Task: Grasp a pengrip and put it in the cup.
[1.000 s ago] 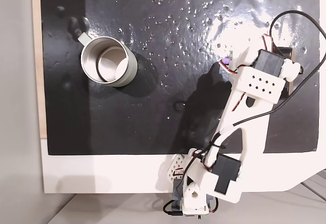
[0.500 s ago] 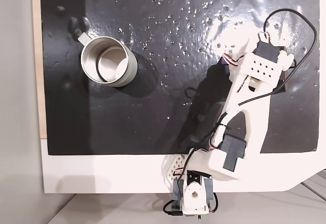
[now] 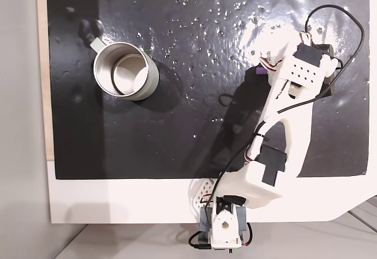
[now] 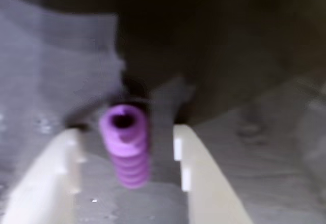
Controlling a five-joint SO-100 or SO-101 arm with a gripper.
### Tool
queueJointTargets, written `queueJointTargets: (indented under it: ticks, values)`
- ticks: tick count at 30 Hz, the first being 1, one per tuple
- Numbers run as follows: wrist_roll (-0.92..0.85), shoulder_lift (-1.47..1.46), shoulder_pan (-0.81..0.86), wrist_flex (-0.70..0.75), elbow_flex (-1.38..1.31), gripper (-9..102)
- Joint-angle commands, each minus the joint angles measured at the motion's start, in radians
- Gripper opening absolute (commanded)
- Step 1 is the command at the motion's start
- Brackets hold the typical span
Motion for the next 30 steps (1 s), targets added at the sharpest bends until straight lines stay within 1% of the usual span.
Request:
queueJointTargets:
  ticks: [1,4,7,10,15,19,24,30]
  values:
    - [-0.017,0.005,0.021,-0.025,-0.012,6]
    - [-0.017,0.006,0.025,-0.035,-0.008,0]
    - [-0.011,0.026,0.025,-0.034,-0.011,0]
    - [0.003,0.078,0.025,0.006,-0.054,0]
    - [0.02,0.241,0.028,0.086,-0.144,0]
    - [0.034,0.391,0.025,0.123,-0.161,0]
    - [0.04,0.551,-0.011,0.169,-0.161,0]
    - [0.066,0.649,-0.089,0.221,-0.153,0]
